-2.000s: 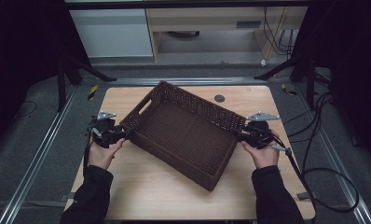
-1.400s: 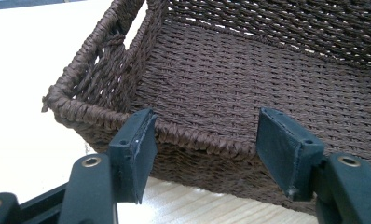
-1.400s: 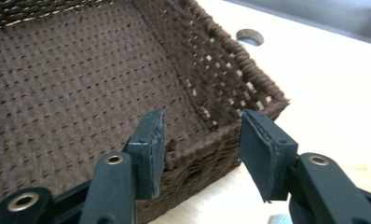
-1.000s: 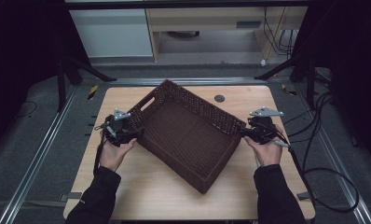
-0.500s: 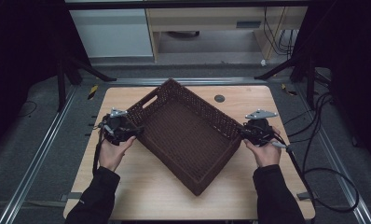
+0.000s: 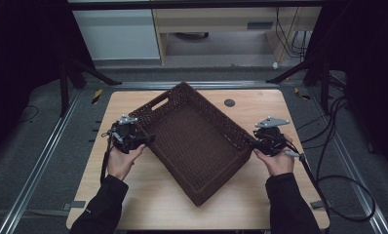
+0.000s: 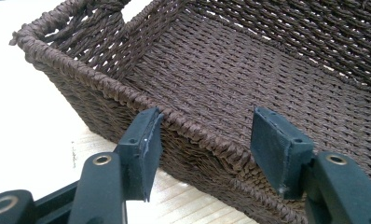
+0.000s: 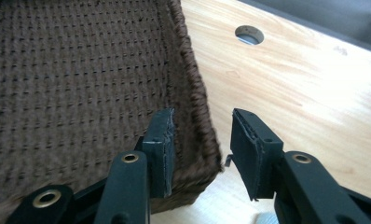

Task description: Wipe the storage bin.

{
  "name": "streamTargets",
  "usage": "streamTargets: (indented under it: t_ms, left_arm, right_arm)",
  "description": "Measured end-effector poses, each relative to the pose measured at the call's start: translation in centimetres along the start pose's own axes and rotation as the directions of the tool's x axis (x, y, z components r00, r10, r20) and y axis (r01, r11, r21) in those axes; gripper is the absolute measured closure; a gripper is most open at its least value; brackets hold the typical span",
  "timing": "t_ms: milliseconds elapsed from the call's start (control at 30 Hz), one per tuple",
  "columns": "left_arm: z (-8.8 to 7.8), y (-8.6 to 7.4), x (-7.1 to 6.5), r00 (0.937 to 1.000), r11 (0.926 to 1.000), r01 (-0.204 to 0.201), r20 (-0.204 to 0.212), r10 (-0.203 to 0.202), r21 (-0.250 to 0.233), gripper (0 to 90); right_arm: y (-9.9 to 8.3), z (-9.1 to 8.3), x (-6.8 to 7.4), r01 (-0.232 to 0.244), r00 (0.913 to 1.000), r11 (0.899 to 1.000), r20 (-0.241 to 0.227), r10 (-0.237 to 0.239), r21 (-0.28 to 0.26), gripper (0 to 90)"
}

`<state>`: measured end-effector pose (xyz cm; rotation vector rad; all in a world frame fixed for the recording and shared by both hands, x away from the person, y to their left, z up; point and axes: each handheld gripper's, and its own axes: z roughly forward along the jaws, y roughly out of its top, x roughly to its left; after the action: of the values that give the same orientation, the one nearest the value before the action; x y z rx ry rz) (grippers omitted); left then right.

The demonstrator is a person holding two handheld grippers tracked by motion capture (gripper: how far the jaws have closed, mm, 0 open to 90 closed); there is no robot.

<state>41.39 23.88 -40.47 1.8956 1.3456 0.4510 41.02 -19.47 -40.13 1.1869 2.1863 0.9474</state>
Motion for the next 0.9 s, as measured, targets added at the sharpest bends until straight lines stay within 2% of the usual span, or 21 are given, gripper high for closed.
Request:
streamTargets:
  t_ms: [67, 200, 233, 267, 400, 633, 767, 867, 900]
  left_arm:
    - [0.1, 0.1, 0.3, 1.0, 1.0, -0.001, 0.004, 0.001, -0.003, 43.4]
    - [0.4, 0.2, 1.1, 0.9995, 0.9998, 0.019, 0.027, -0.019, -0.006, 43.8]
    - [0.4, 0.3, 1.1, 0.9994, 0.9998, 0.02, 0.029, -0.02, -0.006, 43.8]
    - [0.4, 0.3, 1.1, 0.9995, 0.9998, 0.02, 0.026, -0.02, -0.005, 43.8]
    - [0.1, 0.3, 0.4, 0.9999, 0.9999, -0.006, -0.012, 0.005, -0.009, 43.9]
    - [-1.1, 0.0, -0.5, 1.0, 0.9997, 0.002, 0.003, -0.002, -0.023, 41.4]
    - [-0.4, -0.3, -0.7, 1.0, 1.0, -0.005, 0.008, 0.004, 0.004, 43.5]
    - [0.0, -0.3, -0.5, 0.9996, 1.0, -0.004, 0.03, 0.004, 0.009, 46.9]
    - [0.1, -0.2, -0.5, 0.9996, 0.9999, -0.007, 0.028, 0.007, 0.012, 46.9]
  right_arm:
    - [0.2, 0.7, -0.3, -0.014, 0.9997, 1.0, -0.021, 0.014, 0.004, 64.6]
    - [0.4, 1.1, -0.1, 0.001, 0.9996, 1.0, -0.027, -0.001, 0.012, 70.6]
    - [0.3, 1.1, 0.1, 0.003, 0.9987, 1.0, -0.051, -0.002, 0.012, 77.7]
    - [0.3, 1.1, 0.1, 0.004, 0.9984, 1.0, -0.057, -0.003, 0.01, 80.2]
    - [0.2, 1.0, 0.3, 0.009, 0.9985, 1.0, -0.054, -0.008, 0.013, 80.5]
    - [-0.8, -0.3, 1.3, -0.005, 0.9917, 1.0, -0.128, 0.009, 0.03, 79.9]
    - [-0.7, -0.4, 1.3, -0.002, 0.9897, 0.999, -0.143, 0.007, 0.038, 77.5]
    - [-0.4, -0.3, 1.2, 0.006, 0.9918, 1.0, -0.127, -0.005, 0.003, 69.6]
    - [-0.4, -0.3, 1.2, 0.006, 0.9918, 1.0, -0.127, -0.005, 0.003, 69.6]
